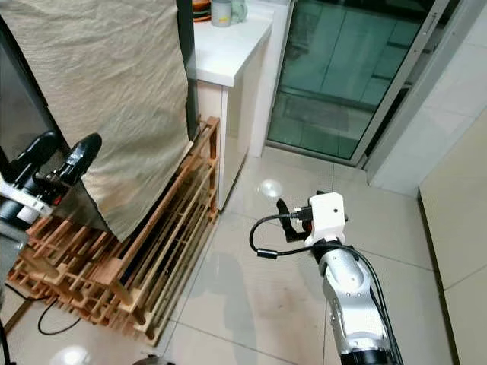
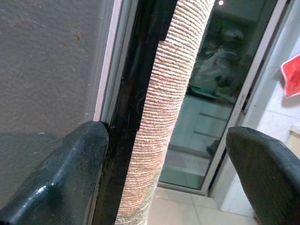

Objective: Restocking fridge

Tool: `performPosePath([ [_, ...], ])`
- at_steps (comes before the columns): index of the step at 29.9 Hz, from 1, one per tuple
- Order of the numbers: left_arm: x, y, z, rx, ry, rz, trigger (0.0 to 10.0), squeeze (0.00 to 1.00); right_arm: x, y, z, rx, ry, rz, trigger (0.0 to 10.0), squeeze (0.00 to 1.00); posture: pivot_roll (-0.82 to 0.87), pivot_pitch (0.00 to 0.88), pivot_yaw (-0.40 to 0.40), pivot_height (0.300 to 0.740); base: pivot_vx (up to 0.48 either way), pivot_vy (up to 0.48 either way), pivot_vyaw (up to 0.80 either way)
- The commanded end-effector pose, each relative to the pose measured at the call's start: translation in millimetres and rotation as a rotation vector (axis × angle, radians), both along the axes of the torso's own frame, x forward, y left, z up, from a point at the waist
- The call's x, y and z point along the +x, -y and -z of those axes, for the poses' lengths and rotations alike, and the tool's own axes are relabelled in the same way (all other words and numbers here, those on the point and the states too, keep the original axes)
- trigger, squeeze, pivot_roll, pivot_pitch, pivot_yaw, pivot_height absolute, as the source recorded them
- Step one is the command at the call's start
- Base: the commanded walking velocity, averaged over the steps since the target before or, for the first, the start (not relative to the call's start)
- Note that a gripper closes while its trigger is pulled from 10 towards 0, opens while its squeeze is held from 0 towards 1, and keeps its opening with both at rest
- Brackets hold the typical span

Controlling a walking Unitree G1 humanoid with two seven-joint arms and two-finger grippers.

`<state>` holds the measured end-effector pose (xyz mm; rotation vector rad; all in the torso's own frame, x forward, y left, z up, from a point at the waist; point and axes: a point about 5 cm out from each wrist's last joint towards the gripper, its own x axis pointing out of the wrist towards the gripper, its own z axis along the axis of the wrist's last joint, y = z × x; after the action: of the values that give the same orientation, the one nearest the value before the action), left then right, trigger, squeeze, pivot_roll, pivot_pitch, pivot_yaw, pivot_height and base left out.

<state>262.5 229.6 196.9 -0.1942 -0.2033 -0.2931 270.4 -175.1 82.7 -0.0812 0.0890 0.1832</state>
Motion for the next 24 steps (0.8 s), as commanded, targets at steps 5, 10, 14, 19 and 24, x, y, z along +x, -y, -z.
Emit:
performPosePath([
  [5, 15.0, 8.4, 11.0, -0.001, -0.047, -0.060, 10.0, 0.00, -0.8, 2.8, -0.4, -0.014, 0.008, 0.017, 10.0, 0.00, 0.03, 0.000, -0.013, 0.740, 0.000, 0.000, 0.00],
  [10, 20.0, 48.1, 15.3, 0.030, -0.036, 0.185, 10.0, 0.00, -1.2, 2.3, -0.6, -0.011, 0.008, 0.019, 10.0, 0.00, 0.02, 0.000, -0.012, 0.740, 0.000, 0.000, 0.00],
  [14, 29.4, 86.4, 14.9, 0.050, -0.004, 0.399, 10.0, 0.00, -1.5, 1.0, -0.6, -0.010, 0.009, 0.016, 10.0, 0.00, 0.00, 0.000, -0.003, 0.740, 0.000, 0.000, 0.00],
  [19, 42.4, 121.9, 15.3, 0.028, 0.019, 0.533, 10.0, 0.00, -1.9, -0.5, -3.1, -0.008, 0.020, 0.018, 10.0, 0.00, -0.02, 0.000, 0.011, 0.740, 0.000, 0.000, 0.00],
  [24, 46.7, 165.0, 13.3, -0.004, 0.044, 0.693, 10.0, 0.00, -5.4, -4.4, -5.2, -0.017, 0.034, 0.004, 10.0, 0.00, -0.05, 0.000, 0.025, 0.740, 0.000, 0.000, 0.00],
])
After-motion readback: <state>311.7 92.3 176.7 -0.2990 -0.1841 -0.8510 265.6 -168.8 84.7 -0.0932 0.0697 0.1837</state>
